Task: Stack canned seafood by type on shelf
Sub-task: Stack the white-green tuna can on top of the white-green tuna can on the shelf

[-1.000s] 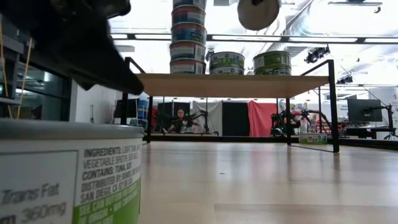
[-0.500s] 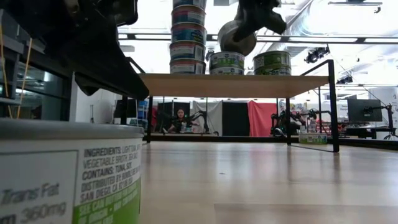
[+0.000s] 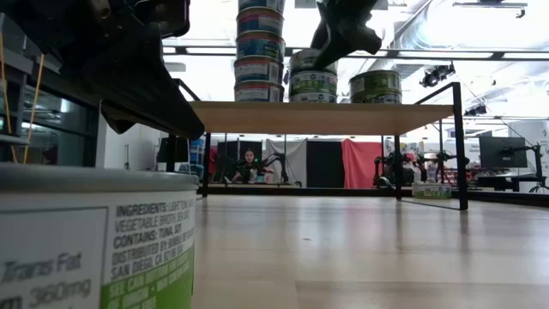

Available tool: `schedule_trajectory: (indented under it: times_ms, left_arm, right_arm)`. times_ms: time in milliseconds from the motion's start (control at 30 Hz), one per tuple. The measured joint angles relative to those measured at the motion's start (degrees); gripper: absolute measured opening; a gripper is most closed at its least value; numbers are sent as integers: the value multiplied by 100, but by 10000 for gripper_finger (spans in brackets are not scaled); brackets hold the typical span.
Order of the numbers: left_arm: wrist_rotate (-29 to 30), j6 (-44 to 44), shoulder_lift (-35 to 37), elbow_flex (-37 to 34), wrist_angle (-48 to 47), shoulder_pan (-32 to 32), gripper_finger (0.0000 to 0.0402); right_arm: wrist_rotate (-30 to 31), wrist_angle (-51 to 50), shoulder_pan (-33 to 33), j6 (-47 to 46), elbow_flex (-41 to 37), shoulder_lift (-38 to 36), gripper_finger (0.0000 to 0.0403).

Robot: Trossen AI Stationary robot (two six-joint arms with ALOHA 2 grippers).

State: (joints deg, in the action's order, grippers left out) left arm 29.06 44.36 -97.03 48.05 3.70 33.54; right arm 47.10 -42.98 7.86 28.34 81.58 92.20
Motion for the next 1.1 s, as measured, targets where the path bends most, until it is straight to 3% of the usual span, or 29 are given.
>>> schedule_trajectory:
  times_ms: [300,567,733,900,1100]
  left_arm:
    - [0,2,0,0,-120,0,0]
    - [-40,-41,9,0,-192,0,0]
    - [-449,-435,400,0,-797,0,0]
    - [-694,-543,1207,0,-1250,43,0]
    - [-1447,-945,1352,4,-371,531,0]
  right_arm:
    - [-86,-77,4,-894,2,0,216]
    - [-64,-223,257,-643,2,-4,217]
    - [-16,-293,600,-893,4,-167,217]
    - [-20,-356,1146,-2778,9,-453,217]
    - [-364,-803,1862,-6151,11,-483,217]
